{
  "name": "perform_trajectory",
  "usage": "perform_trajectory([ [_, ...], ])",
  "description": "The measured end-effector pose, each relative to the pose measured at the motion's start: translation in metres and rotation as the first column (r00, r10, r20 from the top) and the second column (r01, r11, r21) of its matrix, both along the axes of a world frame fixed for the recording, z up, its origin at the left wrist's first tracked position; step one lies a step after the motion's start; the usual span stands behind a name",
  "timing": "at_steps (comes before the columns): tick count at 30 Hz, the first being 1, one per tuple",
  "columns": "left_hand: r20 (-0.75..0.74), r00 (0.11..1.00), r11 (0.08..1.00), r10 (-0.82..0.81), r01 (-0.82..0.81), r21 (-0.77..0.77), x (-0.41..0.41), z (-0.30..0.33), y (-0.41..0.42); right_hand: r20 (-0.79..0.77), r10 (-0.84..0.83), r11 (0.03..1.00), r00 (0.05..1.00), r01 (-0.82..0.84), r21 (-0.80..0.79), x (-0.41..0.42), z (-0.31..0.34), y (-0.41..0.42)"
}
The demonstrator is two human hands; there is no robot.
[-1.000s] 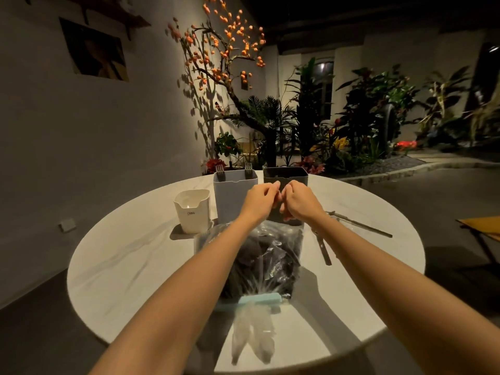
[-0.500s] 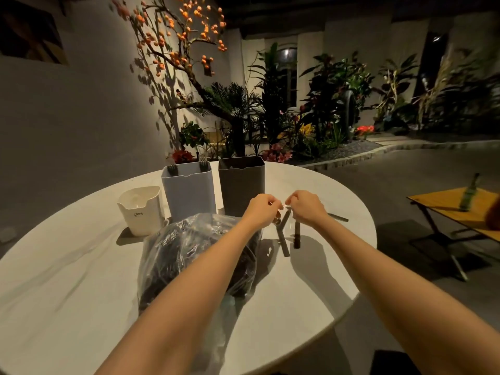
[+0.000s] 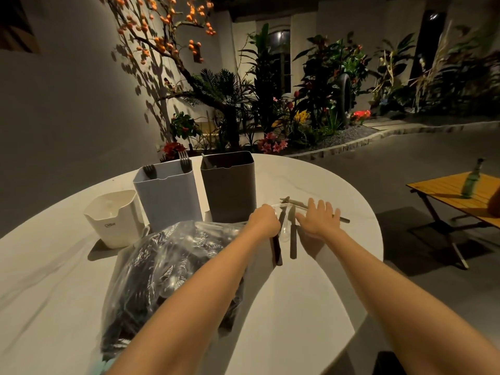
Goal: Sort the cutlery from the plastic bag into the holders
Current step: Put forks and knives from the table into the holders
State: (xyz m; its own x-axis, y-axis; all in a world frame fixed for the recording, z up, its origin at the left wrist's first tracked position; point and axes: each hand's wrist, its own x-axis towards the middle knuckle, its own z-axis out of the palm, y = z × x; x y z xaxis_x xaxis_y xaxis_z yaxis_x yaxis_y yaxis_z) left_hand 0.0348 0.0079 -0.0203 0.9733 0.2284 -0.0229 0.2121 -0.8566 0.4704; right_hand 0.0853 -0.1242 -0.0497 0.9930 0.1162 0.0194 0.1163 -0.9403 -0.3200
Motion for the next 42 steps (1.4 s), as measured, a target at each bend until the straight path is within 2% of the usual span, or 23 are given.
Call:
perform_trajectory([
  [4,0.016,0.999,0.986,0.052,-0.049,-0.161,0.008,0.000,0.005,0.048,-0.029,0.992,0.998,0.023,0.123,0.005,-0.007,0.013],
  [9,0.019,0.991,0.867,0.132,-0.106,-0.487,0.015,0.000,0.010,0.113,-0.021,0.999,0.993,0.017,0.041,-0.005,-0.003,0.034],
  [12,0.027,0.983,0.832,0.180,-0.137,-0.537,0.015,0.002,0.010,0.107,-0.025,0.999,0.994,0.030,-0.039,-0.008,-0.002,0.044],
  [14,0.032,0.982,0.859,0.189,-0.149,-0.490,0.015,0.002,0.009,0.099,-0.032,0.998,0.995,0.037,-0.049,-0.008,-0.002,0.048],
  [17,0.029,0.990,0.952,0.139,-0.126,-0.279,0.015,0.003,0.006,0.073,-0.030,0.999,0.997,0.031,-0.014,-0.007,0.001,0.047],
  [21,0.026,0.999,0.998,-0.028,0.030,-0.063,0.019,-0.003,0.009,0.068,-0.030,0.998,0.997,0.026,0.055,-0.002,0.001,0.039],
  [25,-0.036,0.992,0.990,-0.118,0.120,0.074,0.033,-0.007,0.010,0.102,-0.028,0.999,0.994,0.024,0.043,0.000,-0.002,0.035],
  [30,-0.051,0.990,0.966,-0.132,0.140,0.219,0.051,-0.005,0.004,0.194,-0.020,0.999,0.981,0.012,0.040,0.002,-0.010,0.036],
  [35,-0.101,0.986,0.944,-0.130,0.155,0.291,0.063,-0.006,-0.002,0.244,0.045,0.999,0.969,-0.045,-0.008,0.010,-0.014,0.033],
  [42,0.052,0.988,0.898,-0.142,0.106,0.427,0.057,-0.005,0.004,0.217,0.078,0.994,0.973,-0.061,-0.085,0.011,-0.014,0.035],
])
